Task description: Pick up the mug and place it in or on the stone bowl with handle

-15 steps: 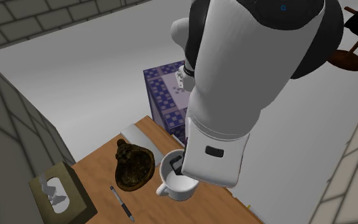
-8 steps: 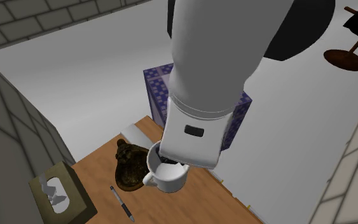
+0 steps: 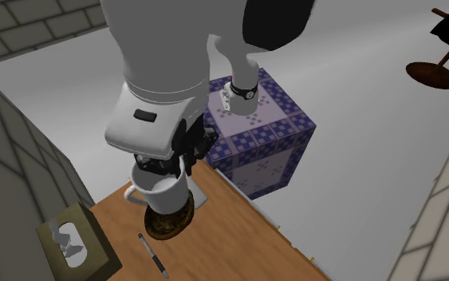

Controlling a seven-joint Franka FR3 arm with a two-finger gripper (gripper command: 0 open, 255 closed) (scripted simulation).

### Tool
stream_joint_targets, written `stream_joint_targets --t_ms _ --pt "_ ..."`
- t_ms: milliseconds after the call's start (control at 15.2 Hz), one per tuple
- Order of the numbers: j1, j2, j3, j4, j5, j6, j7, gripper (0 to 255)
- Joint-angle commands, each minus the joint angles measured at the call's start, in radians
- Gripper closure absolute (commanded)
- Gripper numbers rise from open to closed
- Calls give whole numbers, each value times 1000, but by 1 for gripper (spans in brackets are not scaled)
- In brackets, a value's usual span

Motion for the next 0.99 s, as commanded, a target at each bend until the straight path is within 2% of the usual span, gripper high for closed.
stream_joint_targets --t_ms 0,264,924 --pt "-25 -17 -19 -10 -4 -3 -45 255" --pt "-70 -39 -54 -25 -8 -3 -126 255" --pt "-69 -32 -52 -152 -6 130 -120 255"
